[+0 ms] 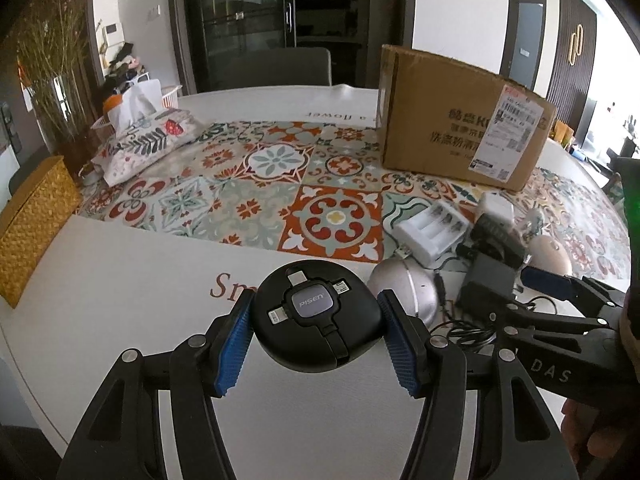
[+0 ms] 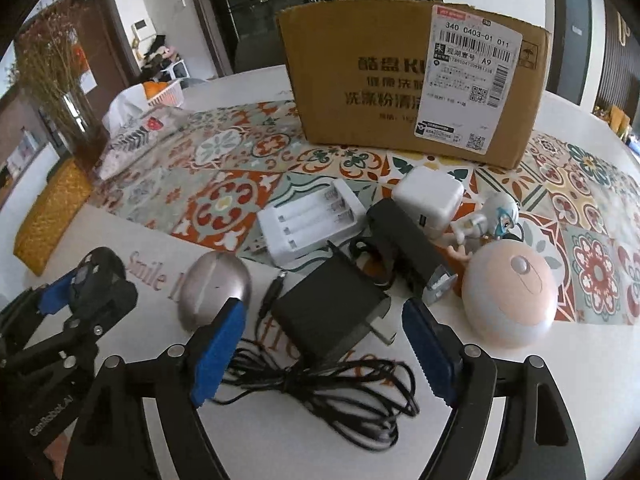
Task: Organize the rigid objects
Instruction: 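Lift both held items and carry them toward the cardboard box, then lower both items into the box and open both tools, then move the left tool to the silver egg speaker and close on it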
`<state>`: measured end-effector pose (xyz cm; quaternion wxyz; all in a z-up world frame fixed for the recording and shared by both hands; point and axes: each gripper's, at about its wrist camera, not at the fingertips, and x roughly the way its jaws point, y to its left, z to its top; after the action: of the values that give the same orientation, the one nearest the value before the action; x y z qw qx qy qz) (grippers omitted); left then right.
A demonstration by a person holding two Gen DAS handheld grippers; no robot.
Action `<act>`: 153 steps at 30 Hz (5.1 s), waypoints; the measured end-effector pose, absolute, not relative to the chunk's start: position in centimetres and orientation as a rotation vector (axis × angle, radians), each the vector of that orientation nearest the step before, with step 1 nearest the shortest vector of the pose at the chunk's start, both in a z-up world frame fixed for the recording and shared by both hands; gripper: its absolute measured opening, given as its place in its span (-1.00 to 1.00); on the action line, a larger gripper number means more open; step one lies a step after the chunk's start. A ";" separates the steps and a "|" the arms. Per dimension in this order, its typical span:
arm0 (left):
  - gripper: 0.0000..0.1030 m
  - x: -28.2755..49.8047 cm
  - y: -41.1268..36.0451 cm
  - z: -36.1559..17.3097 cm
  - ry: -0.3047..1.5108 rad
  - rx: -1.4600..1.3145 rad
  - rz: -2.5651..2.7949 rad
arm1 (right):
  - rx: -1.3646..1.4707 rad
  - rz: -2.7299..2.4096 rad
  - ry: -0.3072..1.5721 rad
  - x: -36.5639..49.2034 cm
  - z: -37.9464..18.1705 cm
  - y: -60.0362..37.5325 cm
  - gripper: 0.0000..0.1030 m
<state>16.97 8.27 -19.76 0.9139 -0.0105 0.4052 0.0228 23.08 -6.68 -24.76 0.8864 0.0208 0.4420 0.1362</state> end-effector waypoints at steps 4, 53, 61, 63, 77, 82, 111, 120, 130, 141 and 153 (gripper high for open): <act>0.17 17.4 8.3 -20.6 0.848 -0.025 0.043 | 0.028 0.287 0.925 23.7 -25.7 -6.4 0.56; 0.17 23.1 2.8 -4.9 0.674 -0.005 -0.223 | 0.048 0.130 0.641 23.5 -8.1 -12.6 0.33; 0.17 27.3 1.0 -2.5 0.642 0.003 -0.256 | 0.046 0.137 0.578 27.2 -5.4 -14.2 0.34; 0.17 28.5 0.6 -2.0 0.635 0.006 -0.266 | 0.049 0.136 0.577 28.4 -5.0 -14.6 0.34; 0.17 39.8 -2.5 -0.3 0.767 0.057 -0.301 | 0.110 0.155 0.714 39.8 -4.4 -17.3 0.34; 0.18 42.8 -3.2 -1.2 0.841 0.060 -0.297 | 0.136 0.155 0.802 43.1 -5.8 -18.1 0.34; 0.96 36.4 0.5 1.3 0.683 0.108 -0.031 | 0.108 0.053 0.755 37.7 -3.1 -17.1 0.63; 0.96 31.3 1.4 2.5 0.614 0.098 -0.011 | 0.090 -0.005 0.681 32.4 -1.6 -16.7 0.78; 0.96 26.6 3.1 0.3 0.661 0.081 -0.010 | 0.052 -0.022 0.603 27.0 -2.4 -14.9 0.79; 0.94 22.5 4.0 -5.2 0.785 0.059 -0.029 | 0.040 0.014 0.706 23.4 -7.3 -13.8 0.79; 0.83 21.1 3.9 -11.5 0.945 0.062 -0.062 | 0.049 0.038 0.896 21.6 -13.7 -13.5 0.79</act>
<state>21.09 3.93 -11.46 0.8896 0.0300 0.4548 -0.0299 21.64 -13.54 -13.68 0.9009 0.0238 0.4330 0.0185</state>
